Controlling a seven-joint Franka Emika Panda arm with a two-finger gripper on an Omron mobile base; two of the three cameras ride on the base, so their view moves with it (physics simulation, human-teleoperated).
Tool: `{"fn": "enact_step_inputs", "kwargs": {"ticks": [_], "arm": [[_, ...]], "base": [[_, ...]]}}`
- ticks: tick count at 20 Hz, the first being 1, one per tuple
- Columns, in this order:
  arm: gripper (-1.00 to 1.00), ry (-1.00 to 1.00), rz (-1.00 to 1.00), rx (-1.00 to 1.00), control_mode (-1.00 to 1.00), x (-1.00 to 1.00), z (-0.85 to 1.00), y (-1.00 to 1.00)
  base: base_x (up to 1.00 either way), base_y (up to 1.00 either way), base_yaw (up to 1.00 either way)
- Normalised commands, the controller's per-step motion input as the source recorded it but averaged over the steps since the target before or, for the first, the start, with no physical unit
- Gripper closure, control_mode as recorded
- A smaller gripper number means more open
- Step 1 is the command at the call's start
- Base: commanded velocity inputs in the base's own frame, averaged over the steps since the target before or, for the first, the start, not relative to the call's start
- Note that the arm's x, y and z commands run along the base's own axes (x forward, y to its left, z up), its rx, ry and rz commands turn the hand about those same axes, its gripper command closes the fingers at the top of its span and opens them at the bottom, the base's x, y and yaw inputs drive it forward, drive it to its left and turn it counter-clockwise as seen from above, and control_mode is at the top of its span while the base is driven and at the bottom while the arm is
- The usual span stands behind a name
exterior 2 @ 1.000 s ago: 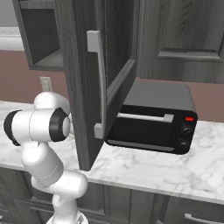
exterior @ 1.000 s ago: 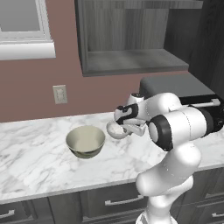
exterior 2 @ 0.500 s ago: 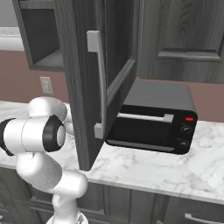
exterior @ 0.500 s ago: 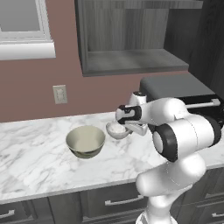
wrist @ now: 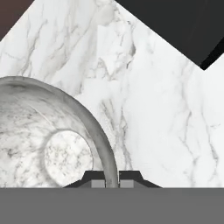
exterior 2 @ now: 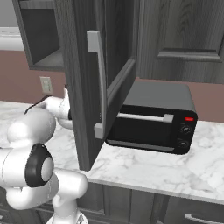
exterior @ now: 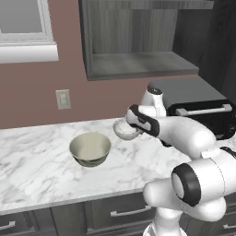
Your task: Pick up the bowls on the counter and stack them on top of one another in the open cabinet. Place the smaller bowl on top of the larger bowl.
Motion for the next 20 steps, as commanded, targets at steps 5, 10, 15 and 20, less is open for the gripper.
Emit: {"fn": "enact_step_inputs", "kwargs": {"ticks": [5,10,15,20], "arm": [[1.0,-0.13,-0.01,0.0,-1.0,-0.36,0.61,-0.01],[1.0,-0.16,0.0,0.0,-1.0,-0.54,0.39,0.01],[1.0,-0.13,0.0,0.0,-1.0,-0.61,0.21,0.12],[1.0,-0.08,0.01,0.0,-1.0,-0.53,0.19,0.27]], "base": [[0.0,0.0,0.0],[0.0,0.0,0.0],[0.0,0.0,0.0],[0.0,0.0,0.0]]}}
